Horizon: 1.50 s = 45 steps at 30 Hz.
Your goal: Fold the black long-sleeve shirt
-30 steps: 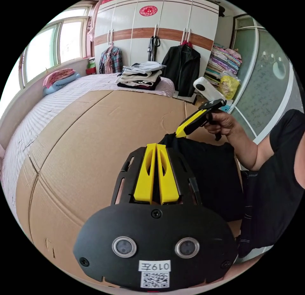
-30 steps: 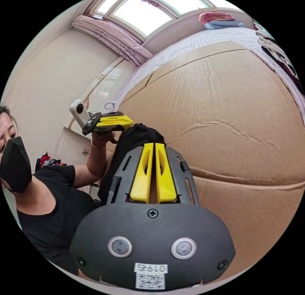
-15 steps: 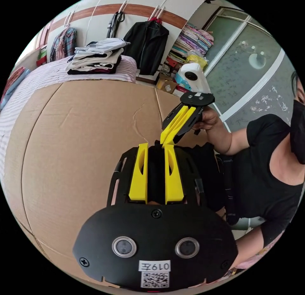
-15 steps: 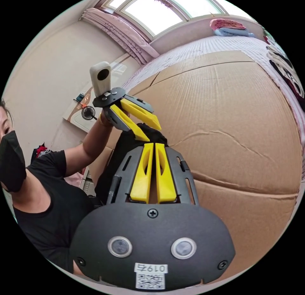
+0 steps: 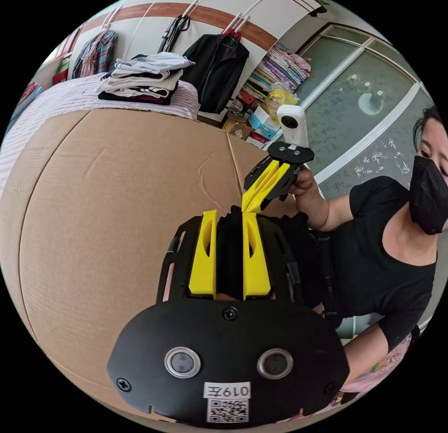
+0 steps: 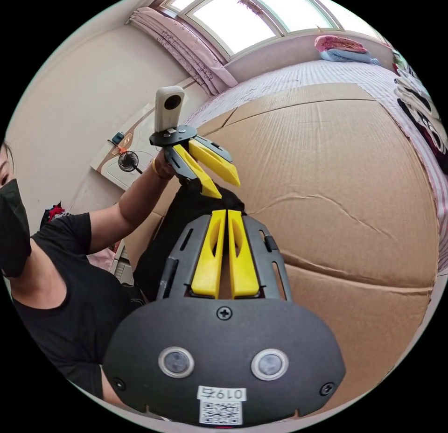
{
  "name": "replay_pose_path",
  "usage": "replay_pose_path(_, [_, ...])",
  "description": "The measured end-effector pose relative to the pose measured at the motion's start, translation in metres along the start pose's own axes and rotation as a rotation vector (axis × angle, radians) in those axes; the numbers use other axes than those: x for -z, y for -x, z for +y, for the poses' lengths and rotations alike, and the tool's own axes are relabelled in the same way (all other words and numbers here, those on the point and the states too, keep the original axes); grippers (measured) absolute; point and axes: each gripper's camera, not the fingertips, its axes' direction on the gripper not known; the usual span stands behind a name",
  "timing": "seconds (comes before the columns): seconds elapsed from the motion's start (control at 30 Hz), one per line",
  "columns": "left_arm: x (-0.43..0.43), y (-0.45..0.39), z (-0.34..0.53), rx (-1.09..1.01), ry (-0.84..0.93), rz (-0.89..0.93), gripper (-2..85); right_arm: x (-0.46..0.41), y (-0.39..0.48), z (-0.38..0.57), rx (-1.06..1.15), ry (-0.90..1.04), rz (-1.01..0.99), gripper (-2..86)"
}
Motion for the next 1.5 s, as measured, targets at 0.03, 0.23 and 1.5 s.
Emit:
replay_pose_path(0.03, [-0.004,0.004,-0.002,0.006,0.026,0.002,6.2,0.000,0.000,-0.001,-0.002,0.000,0.001,-0.2])
replay_pose_path(0.23, [-0.026,0.015,-0.014,-0.013,0.118,0.030,2.8,0.003,0.004,-0.004,-0.014,0.008,0.030,0.0])
replay_pose_path(1.5, [-0.005,0.004,-0.007,-0.095,-0.072,0.032,0.8,0.030,0.072,0.020,-0.028,0.042,0.030,7.7])
